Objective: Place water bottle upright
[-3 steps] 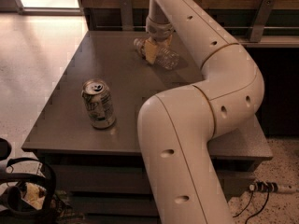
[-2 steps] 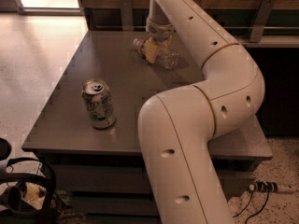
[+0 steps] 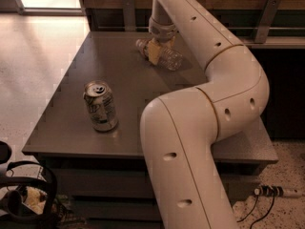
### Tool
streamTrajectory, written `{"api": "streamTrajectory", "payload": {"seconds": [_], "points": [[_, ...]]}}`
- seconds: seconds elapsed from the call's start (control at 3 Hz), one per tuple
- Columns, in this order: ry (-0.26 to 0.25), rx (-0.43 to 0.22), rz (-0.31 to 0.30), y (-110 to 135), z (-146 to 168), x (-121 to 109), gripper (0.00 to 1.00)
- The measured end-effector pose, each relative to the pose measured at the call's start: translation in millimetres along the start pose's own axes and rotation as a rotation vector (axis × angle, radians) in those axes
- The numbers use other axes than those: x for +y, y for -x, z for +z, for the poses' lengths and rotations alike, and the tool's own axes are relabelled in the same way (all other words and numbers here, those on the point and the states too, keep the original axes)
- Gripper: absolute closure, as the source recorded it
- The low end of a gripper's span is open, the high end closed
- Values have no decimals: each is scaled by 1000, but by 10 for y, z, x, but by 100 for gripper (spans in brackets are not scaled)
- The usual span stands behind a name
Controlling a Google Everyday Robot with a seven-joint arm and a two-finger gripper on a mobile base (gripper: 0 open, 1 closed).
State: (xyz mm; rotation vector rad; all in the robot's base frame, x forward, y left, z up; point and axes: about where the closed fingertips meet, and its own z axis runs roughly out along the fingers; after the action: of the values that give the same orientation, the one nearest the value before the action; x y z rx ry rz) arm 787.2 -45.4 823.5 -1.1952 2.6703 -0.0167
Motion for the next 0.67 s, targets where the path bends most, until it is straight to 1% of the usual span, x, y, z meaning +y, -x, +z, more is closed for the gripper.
{"api": "streamTrajectory", "payload": {"seconds": [0.33, 0.67], "points": [[-47, -3, -20, 4, -170, -62, 100], [-98, 13, -21, -58, -364, -110, 100]]}}
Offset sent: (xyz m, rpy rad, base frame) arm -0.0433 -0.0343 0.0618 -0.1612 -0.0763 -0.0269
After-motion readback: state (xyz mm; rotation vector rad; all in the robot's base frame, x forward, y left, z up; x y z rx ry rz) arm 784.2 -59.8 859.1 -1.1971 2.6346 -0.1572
